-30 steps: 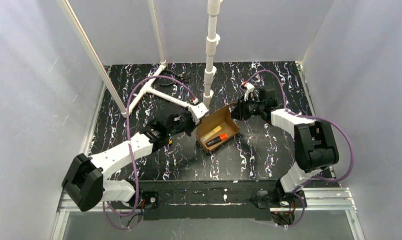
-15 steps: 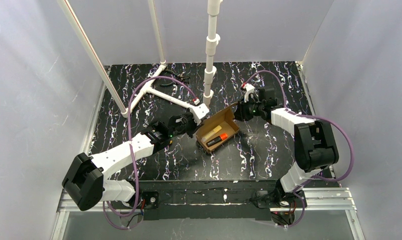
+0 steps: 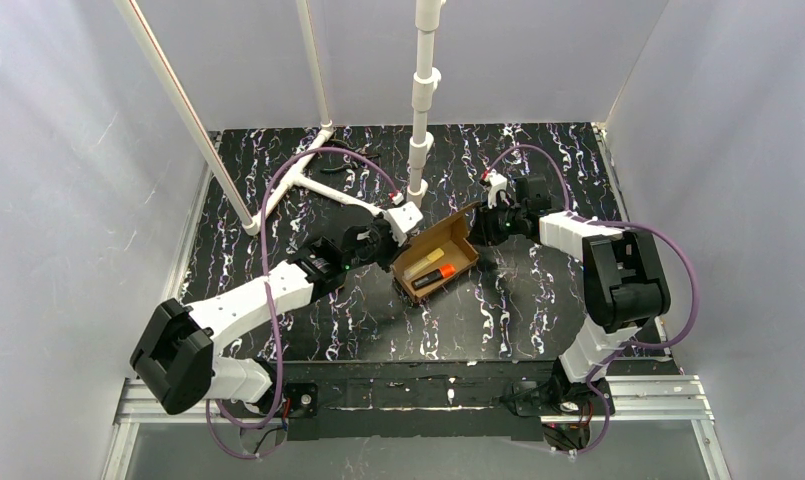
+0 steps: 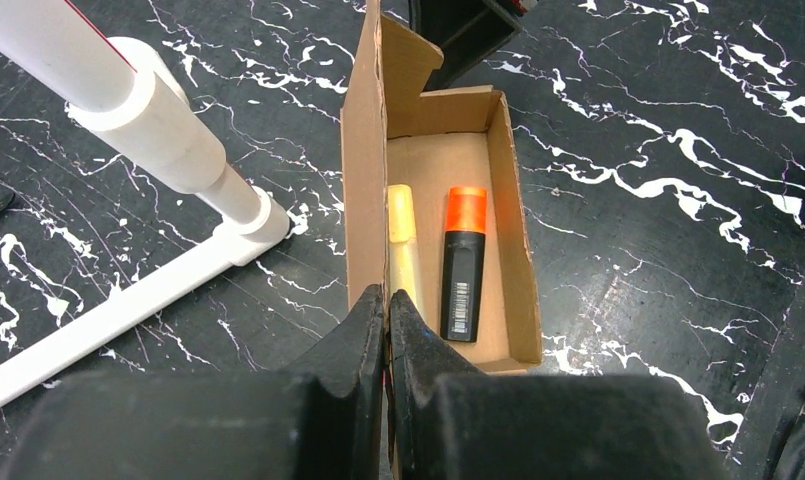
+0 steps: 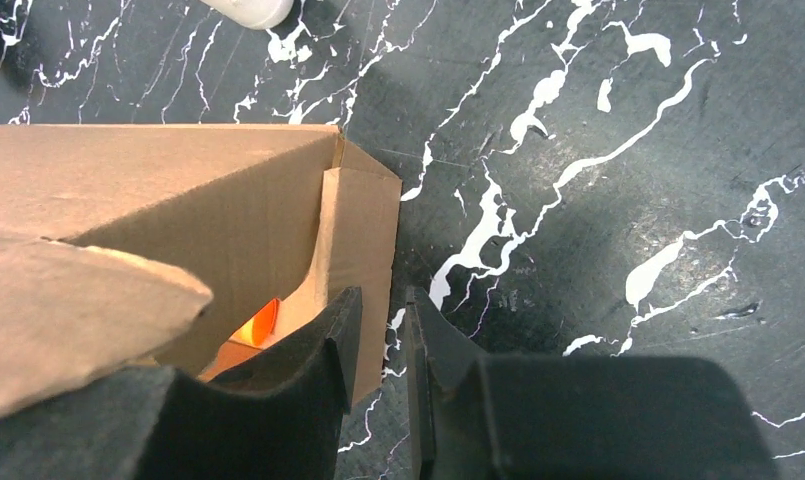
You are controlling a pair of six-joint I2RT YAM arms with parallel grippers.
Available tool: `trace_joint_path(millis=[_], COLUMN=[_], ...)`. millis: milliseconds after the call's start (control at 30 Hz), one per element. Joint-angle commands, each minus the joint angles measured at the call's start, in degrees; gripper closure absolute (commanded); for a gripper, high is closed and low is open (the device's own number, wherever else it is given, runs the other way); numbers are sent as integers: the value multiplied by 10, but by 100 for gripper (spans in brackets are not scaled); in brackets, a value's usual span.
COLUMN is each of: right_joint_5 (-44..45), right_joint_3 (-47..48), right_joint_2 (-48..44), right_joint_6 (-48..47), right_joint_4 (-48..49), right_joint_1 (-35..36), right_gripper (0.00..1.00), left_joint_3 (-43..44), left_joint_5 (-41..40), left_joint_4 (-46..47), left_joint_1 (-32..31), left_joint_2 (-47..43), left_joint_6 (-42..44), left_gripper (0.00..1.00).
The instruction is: Fold the paper box
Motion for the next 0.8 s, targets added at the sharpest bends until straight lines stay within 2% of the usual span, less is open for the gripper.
trace_joint_path(millis=[0, 267, 433, 533, 767], right_joint_5=[-17, -22, -13, -16, -38], right_joint_3=[18, 20, 28, 34, 40], right_joint_2=[13, 15, 8, -7, -67], right_joint_6=[-5, -5, -11, -22, -79], right_joint_4=[-20, -24, -38, -46, -63], right_joint_1=[1, 1, -3, -18, -49], right_gripper=[68, 69, 68, 58, 47], left_joint_3=[14, 32, 47, 45, 43], left_joint_5=[-5, -14, -25, -23, -19], left_joint_4=[-36, -48, -87, -104, -124], left_joint_1=[-2, -3, -3, -3, -3], left_joint_2=[17, 16, 14, 14, 22], left_joint_6=[-15, -31, -1, 27, 68], left_gripper=[100, 100, 100, 100, 100])
